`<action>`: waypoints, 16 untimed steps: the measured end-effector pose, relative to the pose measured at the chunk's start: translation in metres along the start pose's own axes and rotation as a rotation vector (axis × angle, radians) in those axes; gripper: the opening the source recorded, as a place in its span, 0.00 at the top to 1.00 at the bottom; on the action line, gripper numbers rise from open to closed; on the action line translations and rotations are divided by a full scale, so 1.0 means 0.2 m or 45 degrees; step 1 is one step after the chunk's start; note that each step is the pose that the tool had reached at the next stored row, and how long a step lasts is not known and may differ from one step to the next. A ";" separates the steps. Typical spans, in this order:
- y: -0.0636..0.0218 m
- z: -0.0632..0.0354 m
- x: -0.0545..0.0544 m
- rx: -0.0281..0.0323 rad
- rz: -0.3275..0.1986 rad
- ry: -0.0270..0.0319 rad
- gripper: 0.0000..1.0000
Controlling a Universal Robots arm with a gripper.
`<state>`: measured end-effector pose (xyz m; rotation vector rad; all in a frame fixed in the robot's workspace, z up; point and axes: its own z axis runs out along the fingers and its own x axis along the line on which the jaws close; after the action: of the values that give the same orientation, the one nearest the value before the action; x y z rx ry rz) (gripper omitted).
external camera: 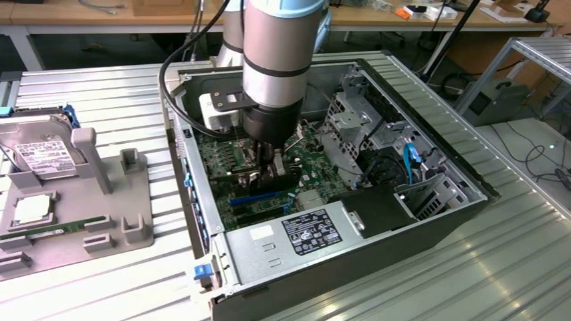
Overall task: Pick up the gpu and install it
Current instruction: 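Insert the gpu into the slot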
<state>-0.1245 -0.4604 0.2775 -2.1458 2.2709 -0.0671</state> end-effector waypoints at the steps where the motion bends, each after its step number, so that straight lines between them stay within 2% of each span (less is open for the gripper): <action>1: 0.000 0.000 0.00 -0.0004 0.000 -0.0054 0.73; 2: -0.001 0.000 0.00 -0.0013 0.001 -0.0195 0.73; 4: -0.007 0.001 0.00 -0.0019 0.001 -0.0339 0.73; 5: -0.009 0.001 0.00 -0.0020 0.002 -0.0367 0.73; 8: -0.009 0.001 0.00 -0.0021 0.002 -0.0367 0.73; 12: -0.009 0.001 0.00 -0.0015 0.001 -0.0241 0.73; 16: -0.008 0.001 -0.02 -0.0013 0.001 -0.0225 0.73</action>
<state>-0.1226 -0.4564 0.2773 -2.1373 2.2626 -0.0468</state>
